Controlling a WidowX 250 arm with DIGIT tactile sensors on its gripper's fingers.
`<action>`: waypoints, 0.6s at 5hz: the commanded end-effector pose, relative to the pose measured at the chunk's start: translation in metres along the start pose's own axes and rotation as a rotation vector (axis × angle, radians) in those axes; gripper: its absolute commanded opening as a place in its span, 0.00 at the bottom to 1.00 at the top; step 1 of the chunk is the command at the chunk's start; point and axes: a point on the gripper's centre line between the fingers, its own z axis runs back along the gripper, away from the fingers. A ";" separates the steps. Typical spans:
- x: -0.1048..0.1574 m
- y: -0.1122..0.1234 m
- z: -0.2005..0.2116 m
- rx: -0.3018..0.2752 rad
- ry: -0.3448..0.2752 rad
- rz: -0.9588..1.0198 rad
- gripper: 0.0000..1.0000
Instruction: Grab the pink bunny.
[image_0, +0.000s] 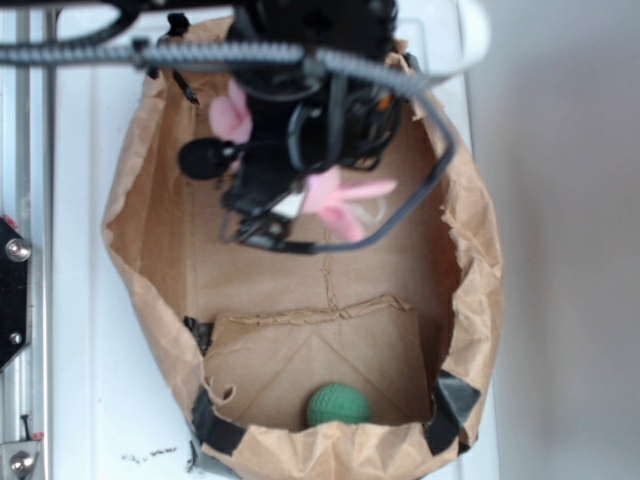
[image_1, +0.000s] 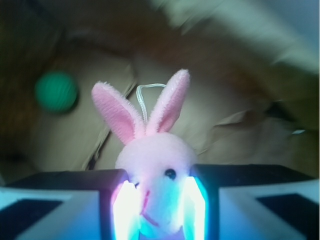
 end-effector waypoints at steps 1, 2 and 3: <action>0.020 0.007 0.055 0.101 -0.071 0.205 0.00; 0.021 0.001 0.060 0.125 -0.030 0.241 0.00; 0.017 -0.017 0.059 0.167 0.004 0.232 0.00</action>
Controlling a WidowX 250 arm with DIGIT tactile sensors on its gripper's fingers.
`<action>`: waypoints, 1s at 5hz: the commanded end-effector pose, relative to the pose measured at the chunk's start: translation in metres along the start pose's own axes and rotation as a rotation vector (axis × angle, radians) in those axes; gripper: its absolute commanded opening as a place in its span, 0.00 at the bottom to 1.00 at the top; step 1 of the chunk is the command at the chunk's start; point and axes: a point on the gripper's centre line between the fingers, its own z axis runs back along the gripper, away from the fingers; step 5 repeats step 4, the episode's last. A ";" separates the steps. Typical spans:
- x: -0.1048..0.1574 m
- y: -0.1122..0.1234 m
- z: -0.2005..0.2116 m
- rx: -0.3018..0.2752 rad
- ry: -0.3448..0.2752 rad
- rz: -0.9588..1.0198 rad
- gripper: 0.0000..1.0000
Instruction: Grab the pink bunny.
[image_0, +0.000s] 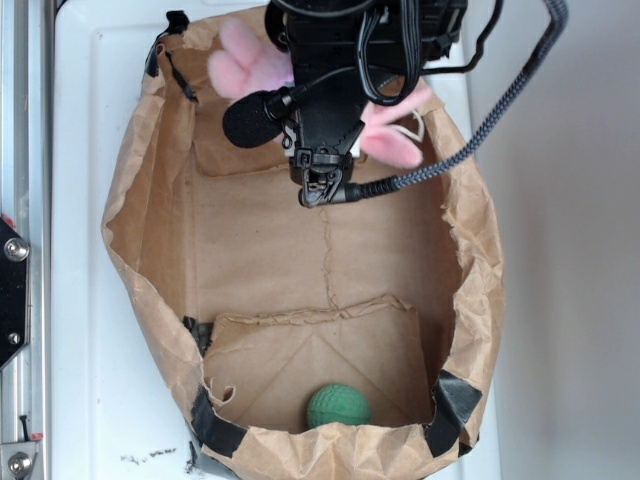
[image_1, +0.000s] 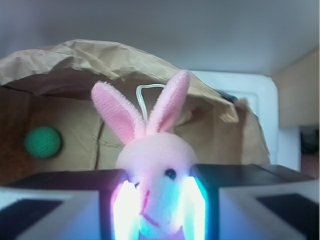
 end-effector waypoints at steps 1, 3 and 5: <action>-0.008 -0.034 0.024 0.121 -0.069 -0.063 0.00; -0.008 -0.046 0.024 0.100 -0.068 -0.112 0.00; -0.008 -0.045 0.019 0.119 -0.082 -0.135 0.00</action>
